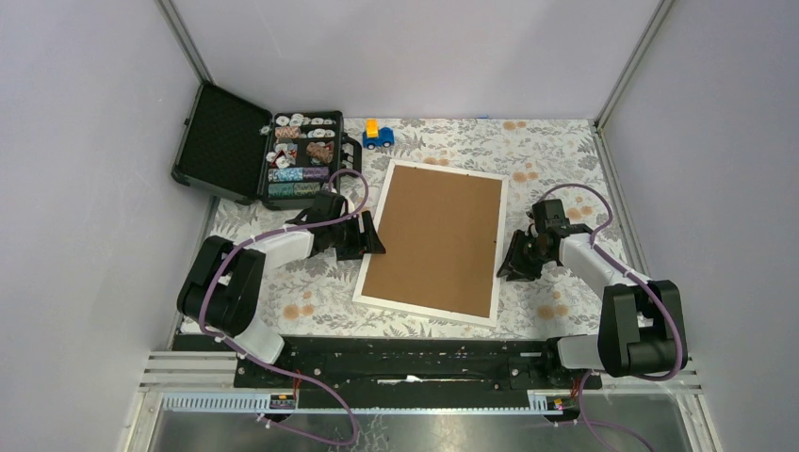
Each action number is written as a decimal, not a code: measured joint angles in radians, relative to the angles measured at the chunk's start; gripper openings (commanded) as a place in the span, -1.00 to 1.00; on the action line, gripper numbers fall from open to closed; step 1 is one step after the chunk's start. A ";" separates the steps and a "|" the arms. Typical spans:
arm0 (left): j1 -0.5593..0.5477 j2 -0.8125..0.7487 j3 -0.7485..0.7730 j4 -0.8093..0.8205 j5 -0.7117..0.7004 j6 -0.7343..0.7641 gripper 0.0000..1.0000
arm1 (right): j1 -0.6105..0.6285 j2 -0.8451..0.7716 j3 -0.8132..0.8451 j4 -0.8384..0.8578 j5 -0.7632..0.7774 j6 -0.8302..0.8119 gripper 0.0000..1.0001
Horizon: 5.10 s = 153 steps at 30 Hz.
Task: Put the photo into the frame
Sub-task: Install the photo frame at the center of the board.
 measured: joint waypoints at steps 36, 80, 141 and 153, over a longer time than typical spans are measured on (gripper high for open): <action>0.001 0.002 0.000 0.004 0.009 -0.007 0.42 | 0.074 -0.119 -0.061 -0.036 0.082 0.133 -0.33; 0.001 -0.024 -0.065 0.097 -0.005 -0.048 0.32 | 0.589 0.434 0.381 -0.426 0.677 0.222 -0.27; 0.010 0.077 0.068 -0.011 0.061 -0.018 0.32 | -0.156 0.739 0.800 0.048 -0.024 -0.113 -0.17; 0.011 0.077 0.068 -0.011 0.063 -0.018 0.31 | -0.154 0.748 0.801 0.061 -0.049 -0.113 -0.18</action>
